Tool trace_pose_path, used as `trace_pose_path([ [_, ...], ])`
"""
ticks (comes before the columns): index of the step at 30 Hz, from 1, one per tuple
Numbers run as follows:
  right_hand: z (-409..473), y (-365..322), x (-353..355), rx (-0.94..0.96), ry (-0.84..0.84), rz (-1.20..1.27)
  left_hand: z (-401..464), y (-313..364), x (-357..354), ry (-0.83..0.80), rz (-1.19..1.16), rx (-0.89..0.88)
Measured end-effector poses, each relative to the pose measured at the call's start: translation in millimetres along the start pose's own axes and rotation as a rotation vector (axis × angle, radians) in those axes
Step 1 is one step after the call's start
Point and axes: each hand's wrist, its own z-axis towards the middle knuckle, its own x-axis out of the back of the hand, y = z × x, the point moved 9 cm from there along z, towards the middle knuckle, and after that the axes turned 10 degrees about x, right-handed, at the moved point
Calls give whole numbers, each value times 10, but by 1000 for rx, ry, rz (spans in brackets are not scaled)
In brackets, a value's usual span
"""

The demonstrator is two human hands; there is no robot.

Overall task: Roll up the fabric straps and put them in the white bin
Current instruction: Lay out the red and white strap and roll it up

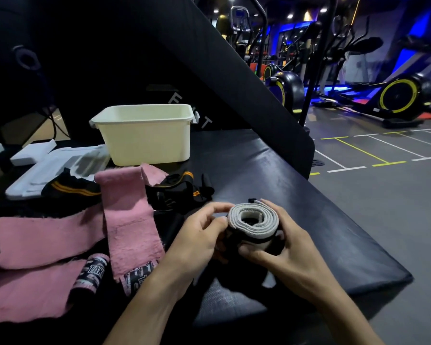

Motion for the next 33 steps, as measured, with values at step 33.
trace_pose_path([
  [33,1,-144,-110,-203,216,440,-504,532,179,1,363,-473],
])
